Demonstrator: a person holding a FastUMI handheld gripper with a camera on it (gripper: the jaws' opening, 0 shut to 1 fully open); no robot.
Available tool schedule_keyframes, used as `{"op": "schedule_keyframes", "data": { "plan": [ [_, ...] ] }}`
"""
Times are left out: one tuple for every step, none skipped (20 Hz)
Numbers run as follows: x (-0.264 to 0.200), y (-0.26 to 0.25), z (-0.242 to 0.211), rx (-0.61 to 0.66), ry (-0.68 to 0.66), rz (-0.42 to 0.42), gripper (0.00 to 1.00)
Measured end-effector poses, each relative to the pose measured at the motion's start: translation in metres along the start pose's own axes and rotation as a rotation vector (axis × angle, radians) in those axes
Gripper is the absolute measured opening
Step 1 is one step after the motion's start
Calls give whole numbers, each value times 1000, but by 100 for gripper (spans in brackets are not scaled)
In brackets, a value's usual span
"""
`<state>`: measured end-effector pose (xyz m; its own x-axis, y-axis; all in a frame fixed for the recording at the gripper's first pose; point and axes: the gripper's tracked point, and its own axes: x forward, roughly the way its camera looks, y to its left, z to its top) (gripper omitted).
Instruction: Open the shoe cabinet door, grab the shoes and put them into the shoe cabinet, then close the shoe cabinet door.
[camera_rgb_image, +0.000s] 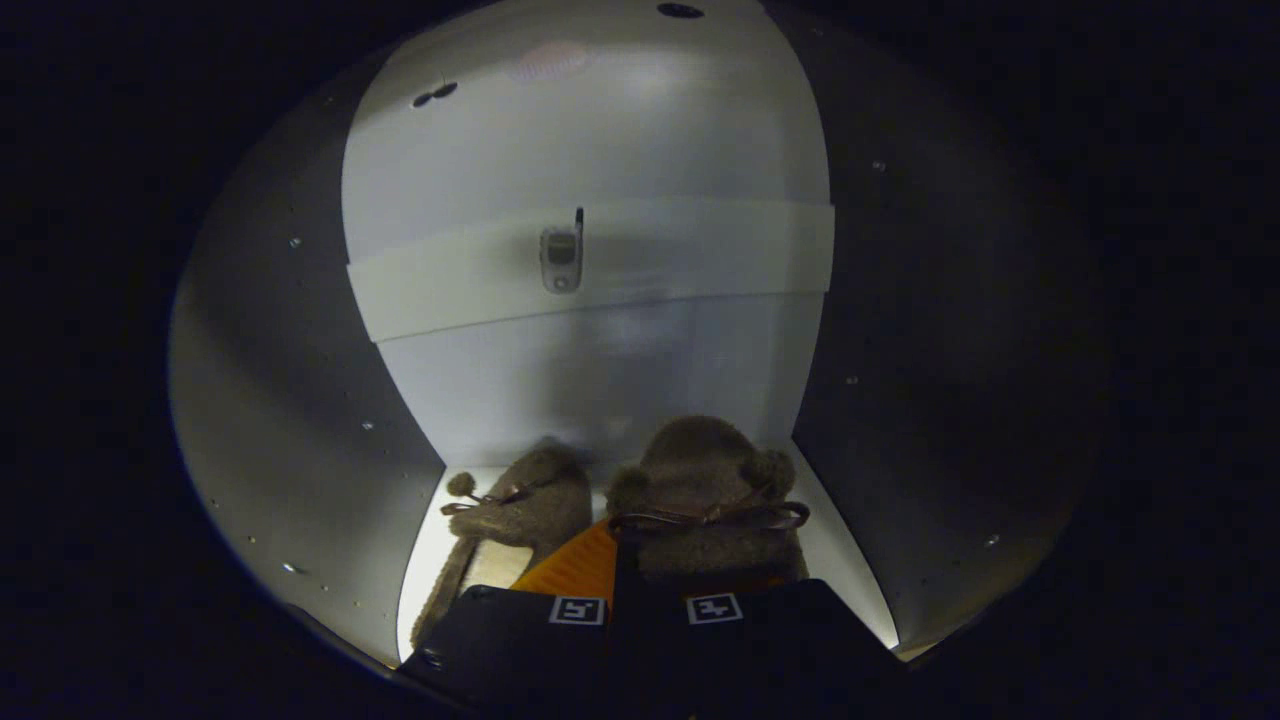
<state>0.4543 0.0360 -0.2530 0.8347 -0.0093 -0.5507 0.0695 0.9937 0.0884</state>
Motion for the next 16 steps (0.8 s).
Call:
{"op": "schedule_keyframes", "data": {
  "plan": [
    [6,-3,-5,-11,13,-15,15],
    [11,-4,-9,-20,25,-23,15],
    [15,-6,-10,-29,22,-29,15],
    [18,-8,-11,-33,26,-34,15],
    [18,-9,-12,-32,31,-33,15],
    [21,-8,-15,-27,42,-31,17],
    [23,-9,-19,-31,54,-33,18],
    [22,-10,-22,-40,62,-30,19],
    [22,-9,-24,-47,66,-24,21],
    [20,-9,-24,-47,65,-21,22],
    [17,-8,-24,-45,63,-15,23],
    [13,-7,-25,-42,60,-10,32],
    [8,-5,-25,-38,61,1,41],
    [1,-2,-26,-36,60,13,51],
    [-7,2,-26,-32,58,33,58],
    [-14,5,-28,-33,62,50,72]
  ]
}}
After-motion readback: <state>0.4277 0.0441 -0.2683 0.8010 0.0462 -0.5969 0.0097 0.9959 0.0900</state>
